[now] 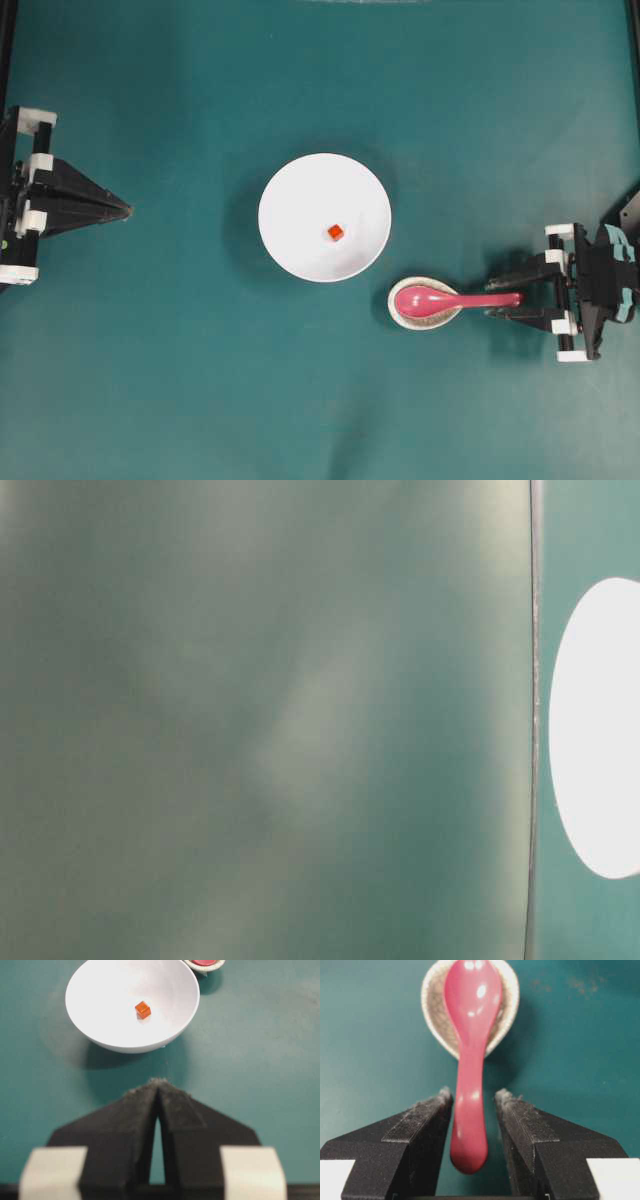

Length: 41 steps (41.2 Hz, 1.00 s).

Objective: Grip the spoon and scoop the red block from the bowl with right arm.
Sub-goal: 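Close the right gripper on the pink spoon handle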

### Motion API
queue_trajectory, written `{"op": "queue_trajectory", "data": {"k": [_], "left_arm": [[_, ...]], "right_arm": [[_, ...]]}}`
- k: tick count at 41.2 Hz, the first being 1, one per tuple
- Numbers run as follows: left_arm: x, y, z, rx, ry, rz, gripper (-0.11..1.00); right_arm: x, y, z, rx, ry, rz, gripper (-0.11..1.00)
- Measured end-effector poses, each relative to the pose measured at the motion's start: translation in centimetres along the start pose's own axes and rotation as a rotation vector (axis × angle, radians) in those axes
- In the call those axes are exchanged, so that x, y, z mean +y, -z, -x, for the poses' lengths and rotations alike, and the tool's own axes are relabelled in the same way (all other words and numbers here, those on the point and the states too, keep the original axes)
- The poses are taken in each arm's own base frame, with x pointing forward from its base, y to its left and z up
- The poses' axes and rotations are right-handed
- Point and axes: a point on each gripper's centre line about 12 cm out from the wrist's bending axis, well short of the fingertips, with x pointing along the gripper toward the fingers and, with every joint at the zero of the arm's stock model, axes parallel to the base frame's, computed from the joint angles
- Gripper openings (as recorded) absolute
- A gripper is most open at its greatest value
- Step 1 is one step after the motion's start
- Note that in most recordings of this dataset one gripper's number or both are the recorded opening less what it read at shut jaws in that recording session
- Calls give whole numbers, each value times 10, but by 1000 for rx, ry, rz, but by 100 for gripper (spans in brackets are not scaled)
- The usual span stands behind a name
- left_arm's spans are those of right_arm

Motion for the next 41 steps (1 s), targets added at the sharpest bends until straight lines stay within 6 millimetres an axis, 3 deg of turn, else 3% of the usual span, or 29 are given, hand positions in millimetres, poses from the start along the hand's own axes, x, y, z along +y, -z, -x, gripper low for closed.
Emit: {"op": "queue_trajectory", "data": {"k": [23,41], "left_arm": [[0,1,0,9,0,2,0],[0,1,0,9,0,2,0]], "right_arm": [[1,-3,0,-28,-3,1,46],[2,-2,0,-25,-17,10,24]]}}
